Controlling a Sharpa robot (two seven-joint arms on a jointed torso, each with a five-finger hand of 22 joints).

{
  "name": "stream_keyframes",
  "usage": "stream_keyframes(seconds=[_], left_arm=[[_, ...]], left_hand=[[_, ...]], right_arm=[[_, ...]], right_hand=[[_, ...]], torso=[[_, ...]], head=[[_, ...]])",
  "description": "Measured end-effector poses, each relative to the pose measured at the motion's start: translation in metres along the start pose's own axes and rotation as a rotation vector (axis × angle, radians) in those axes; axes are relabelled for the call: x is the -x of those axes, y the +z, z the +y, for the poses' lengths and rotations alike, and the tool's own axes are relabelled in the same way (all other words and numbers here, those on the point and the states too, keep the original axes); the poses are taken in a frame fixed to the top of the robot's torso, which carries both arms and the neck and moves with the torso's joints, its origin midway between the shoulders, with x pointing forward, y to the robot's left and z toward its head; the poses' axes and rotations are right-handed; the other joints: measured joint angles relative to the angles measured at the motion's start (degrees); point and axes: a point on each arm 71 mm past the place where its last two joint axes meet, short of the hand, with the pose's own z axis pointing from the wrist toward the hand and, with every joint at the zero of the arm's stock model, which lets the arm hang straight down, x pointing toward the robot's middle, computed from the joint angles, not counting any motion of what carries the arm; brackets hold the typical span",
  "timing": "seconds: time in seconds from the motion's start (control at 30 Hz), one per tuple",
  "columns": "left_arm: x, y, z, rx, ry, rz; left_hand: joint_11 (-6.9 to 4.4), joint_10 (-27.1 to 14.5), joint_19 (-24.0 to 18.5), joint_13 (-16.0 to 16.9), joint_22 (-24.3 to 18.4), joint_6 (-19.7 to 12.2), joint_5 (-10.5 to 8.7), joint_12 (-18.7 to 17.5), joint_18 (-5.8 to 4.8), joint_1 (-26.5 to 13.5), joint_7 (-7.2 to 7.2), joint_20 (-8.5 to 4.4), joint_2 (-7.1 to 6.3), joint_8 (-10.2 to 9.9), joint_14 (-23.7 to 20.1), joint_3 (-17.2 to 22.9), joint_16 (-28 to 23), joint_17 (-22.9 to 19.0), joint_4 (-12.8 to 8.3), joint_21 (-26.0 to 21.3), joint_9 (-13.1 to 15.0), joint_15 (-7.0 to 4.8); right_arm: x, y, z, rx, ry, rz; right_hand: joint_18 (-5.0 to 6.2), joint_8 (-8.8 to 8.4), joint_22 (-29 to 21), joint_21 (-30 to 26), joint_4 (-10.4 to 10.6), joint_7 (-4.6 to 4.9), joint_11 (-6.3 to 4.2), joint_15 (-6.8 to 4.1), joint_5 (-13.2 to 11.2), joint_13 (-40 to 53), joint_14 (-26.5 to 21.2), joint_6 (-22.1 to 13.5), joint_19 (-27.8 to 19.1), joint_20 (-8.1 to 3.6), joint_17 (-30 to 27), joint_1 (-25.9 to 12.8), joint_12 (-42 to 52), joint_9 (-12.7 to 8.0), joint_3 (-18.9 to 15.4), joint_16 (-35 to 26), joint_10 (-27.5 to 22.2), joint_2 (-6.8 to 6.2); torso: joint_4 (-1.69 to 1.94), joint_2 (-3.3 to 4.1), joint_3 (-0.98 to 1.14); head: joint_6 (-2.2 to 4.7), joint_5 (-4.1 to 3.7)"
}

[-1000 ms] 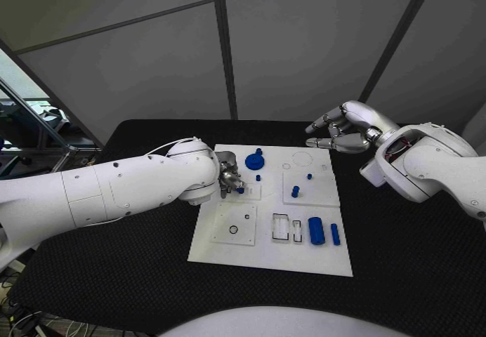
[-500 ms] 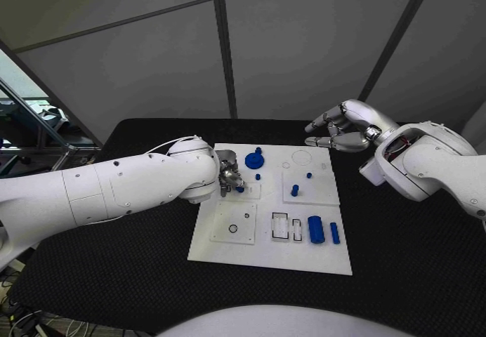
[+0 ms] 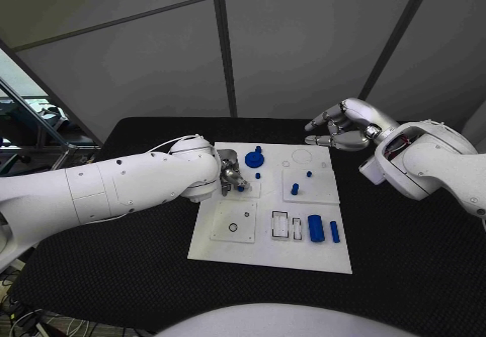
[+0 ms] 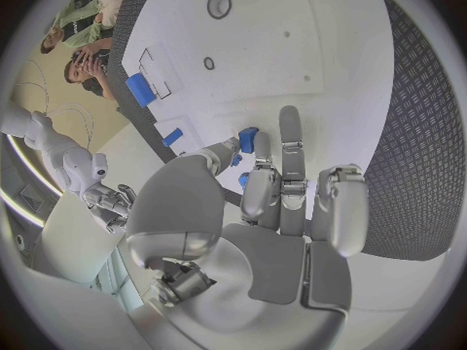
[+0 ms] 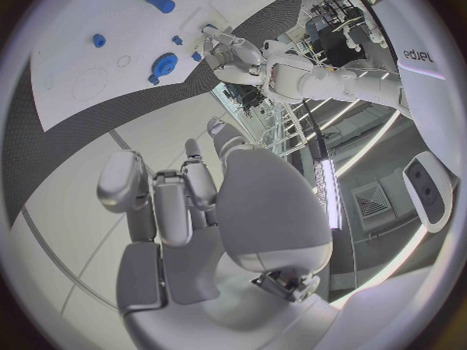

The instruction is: Assemble the parts on the task board

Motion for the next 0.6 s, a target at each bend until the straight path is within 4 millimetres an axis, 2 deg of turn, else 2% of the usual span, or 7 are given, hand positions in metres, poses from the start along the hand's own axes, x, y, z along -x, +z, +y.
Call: stream_keyframes(seconds=[0.43,0.6], left_arm=[[0.0000,0.0027,-0.0002,0.005,-0.001,-0.001],[0.0004,0.0031,0.0008,0.008,-0.001,-0.002]], left_hand=[[0.00,0.0,0.0,0.0,0.0,0.4,0.00,0.0,0.00,-0.6,0.02,0.00,0.60,0.0,0.0,-3.0,-0.2,0.2,2.1,0.0,-0.2,0.00],[0.01,0.0,0.0,0.1,0.0,0.4,0.00,0.2,0.00,-0.8,0.02,0.00,0.83,0.0,0.0,-5.4,-0.2,0.3,3.4,0.1,-0.4,0.00]], right_arm=[[-0.0002,0.0003,0.0002,0.001,0.000,0.000],[0.0001,0.0000,-0.0002,0.000,0.000,0.000]], right_hand=[[0.00,0.00,-0.2,-0.2,0.0,0.00,0.00,0.00,0.0,-0.1,0.0,0.0,0.0,0.00,0.0,0.0,0.0,0.0,0.0,-0.3,0.0,0.00],[0.00,0.00,-0.2,-0.2,0.2,0.00,0.00,0.00,0.0,-0.1,0.0,0.0,0.0,0.00,0.0,0.0,0.0,0.0,-0.2,-0.3,0.0,0.00]], torso=[[0.00,-0.03,-0.01],[0.00,-0.03,-0.02]], head=[[0.03,-0.10],[0.05,-0.15]])
